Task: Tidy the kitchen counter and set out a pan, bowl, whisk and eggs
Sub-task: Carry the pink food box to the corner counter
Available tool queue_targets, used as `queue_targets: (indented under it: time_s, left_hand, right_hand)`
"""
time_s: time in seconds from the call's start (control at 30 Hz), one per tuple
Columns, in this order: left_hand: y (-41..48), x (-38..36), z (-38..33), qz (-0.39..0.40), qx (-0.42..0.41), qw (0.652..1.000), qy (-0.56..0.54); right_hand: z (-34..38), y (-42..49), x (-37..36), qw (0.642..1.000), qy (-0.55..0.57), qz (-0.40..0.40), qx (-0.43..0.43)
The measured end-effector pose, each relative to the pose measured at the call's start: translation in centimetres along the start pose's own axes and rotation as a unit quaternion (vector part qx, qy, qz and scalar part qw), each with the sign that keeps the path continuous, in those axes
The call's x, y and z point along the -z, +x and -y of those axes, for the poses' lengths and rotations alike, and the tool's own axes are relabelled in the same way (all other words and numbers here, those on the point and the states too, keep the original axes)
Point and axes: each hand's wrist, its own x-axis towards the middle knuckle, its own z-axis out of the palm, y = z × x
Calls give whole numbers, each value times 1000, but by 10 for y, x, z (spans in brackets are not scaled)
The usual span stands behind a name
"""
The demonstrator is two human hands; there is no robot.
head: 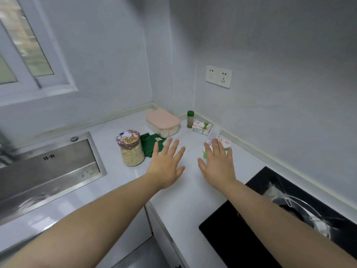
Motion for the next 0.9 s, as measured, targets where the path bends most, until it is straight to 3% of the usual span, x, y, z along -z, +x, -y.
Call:
queue_targets:
  time_s: [0.17,0.4,0.57,0.7,0.8,0.9]
  left_hand:
    - [32,-20,40,6,25,1000,-12]
    - [116,-49,105,18,-11,1000,7]
    - [185,-74,159,48,-14,998,-45]
    - [232,-98,203,84,-29,990,-111]
    - [266,-121,228,136,-34,978,-152]
    - [294,-144,242,169,-29,969,-178]
  right_hand:
    - [29,43,-18,999,28,-17,9]
    - [63,134,-48,999,44,-18,-24]
    - [86,208,-69,998,30,17,-58]
    - [103,255,-88,990,90,35,-98]
    - [118,288,-103,962,209,52,-166]
    - [132,315,-112,896,350,79,-262]
